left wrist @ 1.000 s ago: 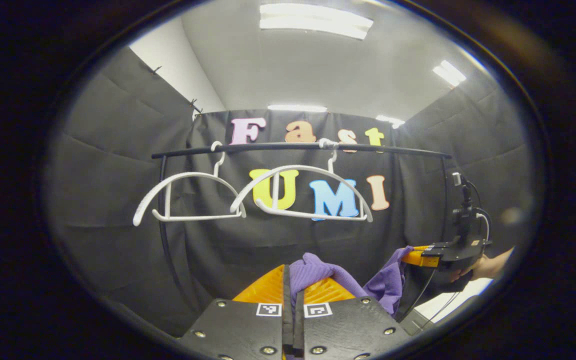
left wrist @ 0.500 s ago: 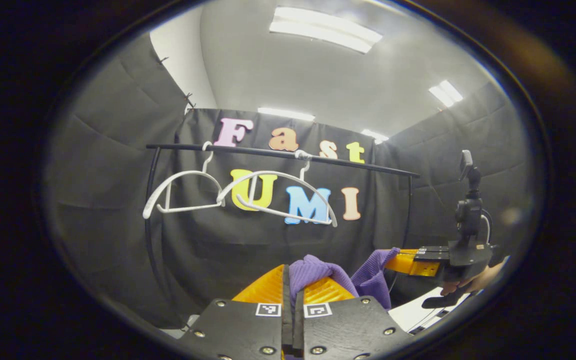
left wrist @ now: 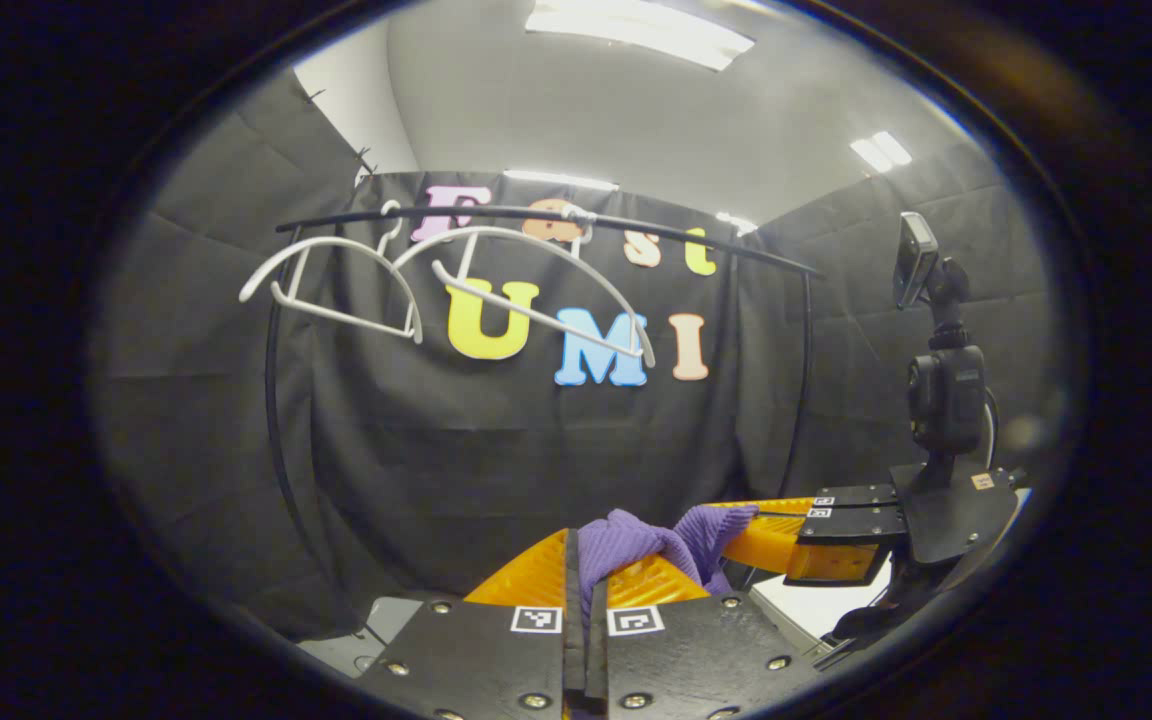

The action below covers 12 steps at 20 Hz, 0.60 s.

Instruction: Grasp the clothes on the hanger with both hands and then place them into the laundry hamper below.

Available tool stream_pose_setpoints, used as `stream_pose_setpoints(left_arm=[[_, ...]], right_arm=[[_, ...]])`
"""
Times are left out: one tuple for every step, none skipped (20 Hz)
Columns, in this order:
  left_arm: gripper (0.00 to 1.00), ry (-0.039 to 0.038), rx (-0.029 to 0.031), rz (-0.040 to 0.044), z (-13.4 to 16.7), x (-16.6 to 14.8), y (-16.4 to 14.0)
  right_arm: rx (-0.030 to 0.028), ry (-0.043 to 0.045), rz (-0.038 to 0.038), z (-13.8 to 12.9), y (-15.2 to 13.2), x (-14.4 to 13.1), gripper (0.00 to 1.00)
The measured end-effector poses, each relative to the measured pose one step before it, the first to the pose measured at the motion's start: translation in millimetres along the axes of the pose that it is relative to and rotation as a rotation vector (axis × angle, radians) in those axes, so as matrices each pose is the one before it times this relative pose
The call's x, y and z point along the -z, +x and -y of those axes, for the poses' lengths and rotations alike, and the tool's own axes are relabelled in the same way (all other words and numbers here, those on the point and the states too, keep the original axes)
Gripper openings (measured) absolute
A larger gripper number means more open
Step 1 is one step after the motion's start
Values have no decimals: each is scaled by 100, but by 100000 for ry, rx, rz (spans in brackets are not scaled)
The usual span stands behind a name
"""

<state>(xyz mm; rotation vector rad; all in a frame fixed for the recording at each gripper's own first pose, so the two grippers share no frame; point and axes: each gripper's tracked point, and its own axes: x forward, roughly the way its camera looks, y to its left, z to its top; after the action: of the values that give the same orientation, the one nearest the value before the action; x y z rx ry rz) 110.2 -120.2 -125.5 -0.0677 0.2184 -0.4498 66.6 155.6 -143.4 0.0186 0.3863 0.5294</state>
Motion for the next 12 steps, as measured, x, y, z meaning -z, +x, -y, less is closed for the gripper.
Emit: stream_pose_setpoints(left_arm=[[0, -357, -1062, -3221, -176, 1714, 42], [2, -236, -881, -2981, -261, 1653, -66], [2, -481, -944, -2799, -226, 1457, -49], [1, -992, -936, -2648, -247, 1694, -186], [2, -1334, -1317, -2498, -345, 1525, 101], [2, -1500, -1589, -2696, -479, 1345, 136], [2, -1079, -1487, -2543, -383, 1179, 147], [2, -755, -1584, -2668, -443, 1345, 196], [2, -661, -1382, -2854, -605, 829, 475], [2, -711, -1298, -2646, -489, 1259, 236], [0, -890, -1237, -2482, -580, 976, 150], [2, -677, -1057, -2752, -388, 1129, 159]], right_arm=[[813, -723, -3625, -144, 85, 1716, 0], [1066, -818, -3312, 266, -71, 1407, 0], [624, -259, -2964, 65, -4, 1416, 0], [551, -182, -2678, 121, 100, 1261, 0], [881, -304, -2332, 66, 78, 1064, 0], [667, -500, -2443, 34, 32, 982, 0], [612, -637, -2380, 137, -17, 953, 0], [513, -697, -2539, -14, 162, 1030, 0], [354, -764, -2573, -132, 264, 1090, 0], [511, -837, -2053, -99, 181, 962, 0], [297, -566, -2303, 54, 293, 866, 0], [224, -227, -2274, 32, 299, 867, 0]])
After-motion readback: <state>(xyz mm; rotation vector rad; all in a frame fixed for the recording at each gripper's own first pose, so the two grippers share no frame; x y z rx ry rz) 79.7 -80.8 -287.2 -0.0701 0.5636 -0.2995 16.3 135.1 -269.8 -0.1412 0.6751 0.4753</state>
